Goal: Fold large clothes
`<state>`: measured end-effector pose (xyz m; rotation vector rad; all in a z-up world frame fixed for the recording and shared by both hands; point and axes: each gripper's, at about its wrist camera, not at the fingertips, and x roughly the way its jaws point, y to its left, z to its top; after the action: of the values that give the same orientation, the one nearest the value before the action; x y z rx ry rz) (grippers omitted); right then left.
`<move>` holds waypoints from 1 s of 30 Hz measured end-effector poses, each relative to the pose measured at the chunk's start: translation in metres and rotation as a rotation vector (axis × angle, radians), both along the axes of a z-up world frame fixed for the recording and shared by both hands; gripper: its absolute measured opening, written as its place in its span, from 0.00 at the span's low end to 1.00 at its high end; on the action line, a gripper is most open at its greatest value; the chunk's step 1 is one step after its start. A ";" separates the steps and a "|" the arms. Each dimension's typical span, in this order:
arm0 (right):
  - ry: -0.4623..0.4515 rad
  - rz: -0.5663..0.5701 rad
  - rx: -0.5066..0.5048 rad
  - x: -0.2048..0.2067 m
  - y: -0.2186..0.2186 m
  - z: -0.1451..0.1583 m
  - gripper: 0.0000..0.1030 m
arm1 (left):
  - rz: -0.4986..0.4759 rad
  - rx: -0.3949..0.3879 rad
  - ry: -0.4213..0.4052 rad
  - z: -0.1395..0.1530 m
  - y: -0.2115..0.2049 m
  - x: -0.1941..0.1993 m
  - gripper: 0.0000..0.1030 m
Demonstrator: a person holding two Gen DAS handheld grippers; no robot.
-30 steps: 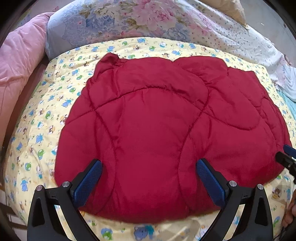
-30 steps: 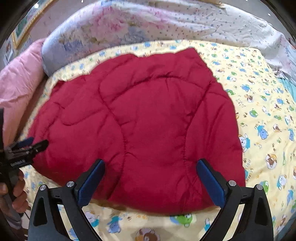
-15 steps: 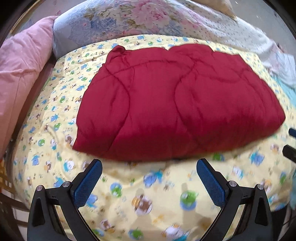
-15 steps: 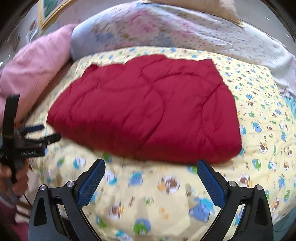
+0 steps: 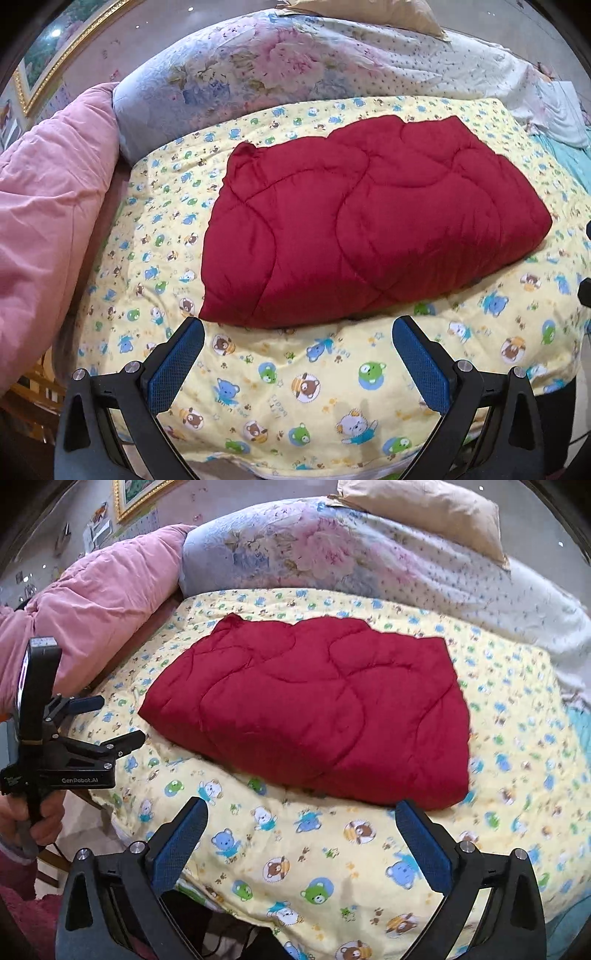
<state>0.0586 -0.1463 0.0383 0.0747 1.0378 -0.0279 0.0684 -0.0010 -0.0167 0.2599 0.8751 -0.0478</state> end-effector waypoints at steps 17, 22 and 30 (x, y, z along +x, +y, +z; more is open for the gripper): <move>0.034 -0.108 0.095 0.035 -0.027 -0.041 0.99 | 0.016 -0.016 0.033 -0.022 -0.005 0.045 0.99; 0.037 -0.110 0.090 0.043 -0.029 -0.044 0.99 | 0.025 -0.014 0.039 -0.027 -0.007 0.054 1.00; 0.046 -0.098 0.072 0.054 -0.031 -0.046 0.99 | 0.026 -0.015 0.051 -0.029 -0.008 0.062 0.99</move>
<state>0.1126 -0.1771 -0.0074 0.1912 1.0806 -0.0821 0.1300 -0.0090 -0.0457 0.2338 0.9283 -0.0370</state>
